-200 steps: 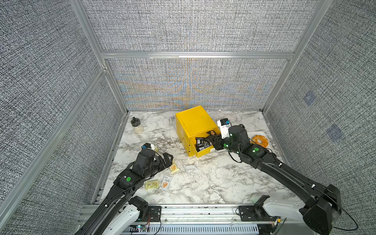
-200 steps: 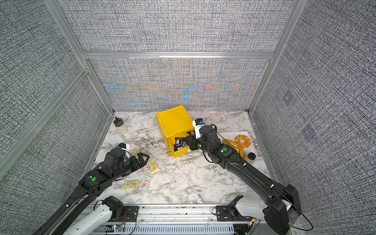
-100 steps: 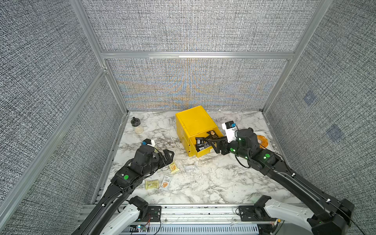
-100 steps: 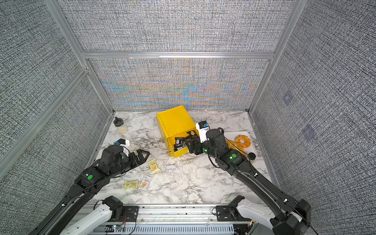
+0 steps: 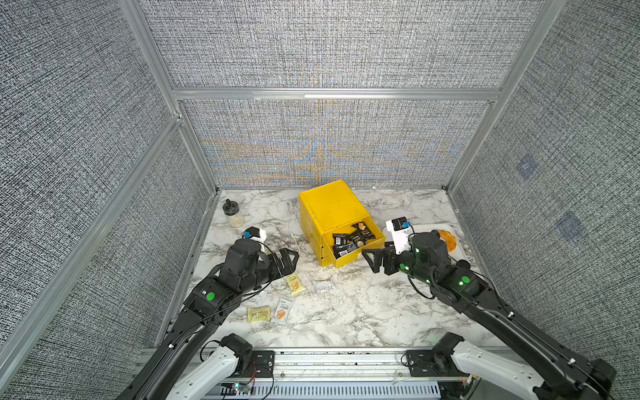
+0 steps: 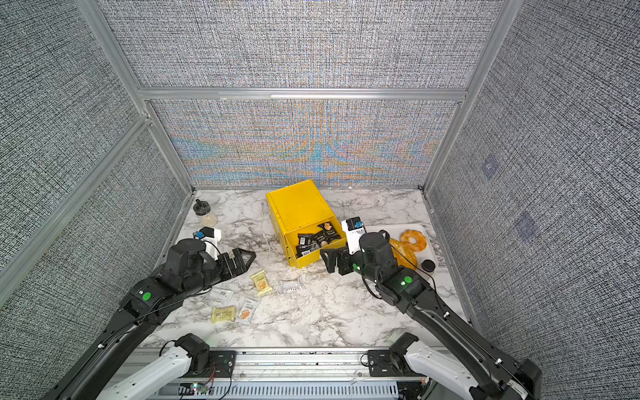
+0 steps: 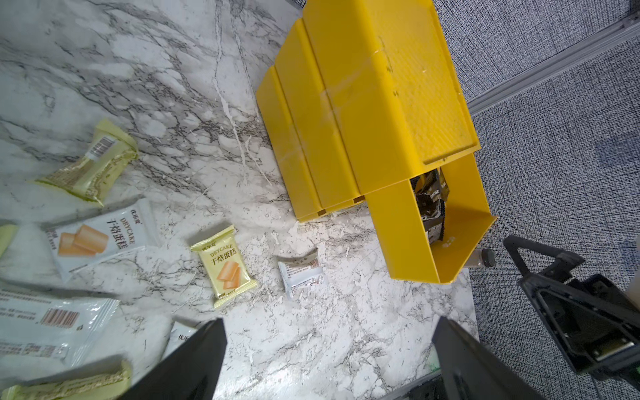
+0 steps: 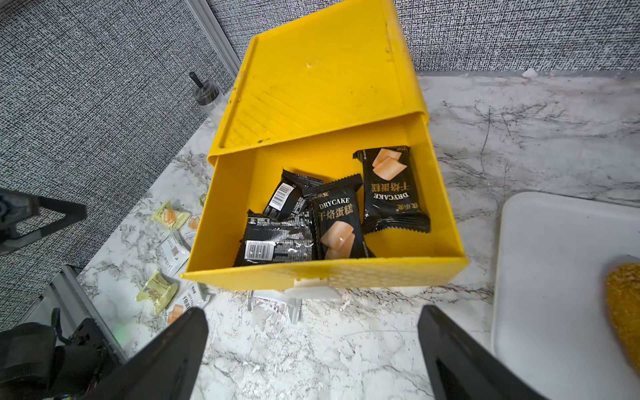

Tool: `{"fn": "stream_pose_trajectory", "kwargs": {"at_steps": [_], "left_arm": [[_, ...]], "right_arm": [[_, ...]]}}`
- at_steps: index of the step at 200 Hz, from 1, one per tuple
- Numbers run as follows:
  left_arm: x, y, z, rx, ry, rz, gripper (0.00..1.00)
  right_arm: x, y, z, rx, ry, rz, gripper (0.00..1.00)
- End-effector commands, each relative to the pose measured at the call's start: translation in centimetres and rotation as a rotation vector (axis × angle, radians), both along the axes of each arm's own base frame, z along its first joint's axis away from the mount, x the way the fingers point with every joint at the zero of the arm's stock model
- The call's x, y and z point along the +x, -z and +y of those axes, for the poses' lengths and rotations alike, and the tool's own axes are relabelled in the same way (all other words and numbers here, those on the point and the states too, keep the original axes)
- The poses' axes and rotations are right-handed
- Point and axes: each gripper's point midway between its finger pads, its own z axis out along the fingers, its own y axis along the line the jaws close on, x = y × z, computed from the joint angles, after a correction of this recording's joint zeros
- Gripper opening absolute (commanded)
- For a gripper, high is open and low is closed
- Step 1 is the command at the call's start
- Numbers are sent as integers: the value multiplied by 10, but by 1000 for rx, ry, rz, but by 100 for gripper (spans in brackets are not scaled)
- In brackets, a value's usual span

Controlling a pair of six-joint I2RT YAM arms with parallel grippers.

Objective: Place the cookies into the drawer by color
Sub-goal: Close the drawer in the storage box.

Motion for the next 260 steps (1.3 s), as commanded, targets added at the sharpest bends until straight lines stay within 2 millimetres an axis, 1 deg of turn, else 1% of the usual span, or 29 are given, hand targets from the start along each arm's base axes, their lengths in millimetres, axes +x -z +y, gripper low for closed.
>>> {"fn": "stream_pose_trajectory", "kwargs": {"at_steps": [1, 16, 18, 22, 39, 63, 78, 97, 120, 148, 165, 182, 207, 225, 242, 260], "left_arm": [[17, -18, -16, -10, 55, -68, 99], [30, -25, -26, -1, 78, -78, 99], [31, -26, -28, 1, 81, -78, 99], [35, -27, -31, 4, 89, -78, 99], [51, -32, -43, 22, 113, -75, 99], [73, -36, -59, 40, 138, -77, 99], [87, -36, -67, 52, 149, -79, 99], [104, -30, -74, 93, 157, -76, 99], [122, -20, -79, 159, 167, -80, 99], [135, -6, -90, 208, 226, -78, 99], [139, 0, -94, 191, 245, -57, 99], [140, 7, -95, 176, 255, -55, 99], [140, 16, -92, 194, 252, -57, 99], [139, 17, -93, 186, 254, -67, 99], [138, 18, -94, 175, 257, -78, 99], [138, 16, -94, 169, 260, -81, 99]], "right_arm": [[-9, 1, -1, 35, -9, 17, 99], [-18, 1, 1, 53, -41, 32, 99], [-20, 12, 0, 40, -44, 52, 99], [-22, 17, -1, 35, -49, 62, 99], [-29, 26, -5, 28, -53, 75, 99], [-36, 40, -10, 25, -48, 89, 96], [-38, 48, -11, 29, -43, 101, 94], [-36, 61, -10, 47, -32, 110, 93], [-33, 69, 1, 88, -58, 118, 89], [-29, 66, 19, 121, -102, 105, 84], [-24, 63, 27, 134, -107, 90, 82], [-16, 58, 33, 142, -101, 75, 81], [1, 49, 41, 138, -79, 51, 76], [13, 42, 47, 141, -66, 35, 73], [24, 35, 54, 139, -56, 21, 72], [34, 31, 60, 136, -47, 14, 72]]}}
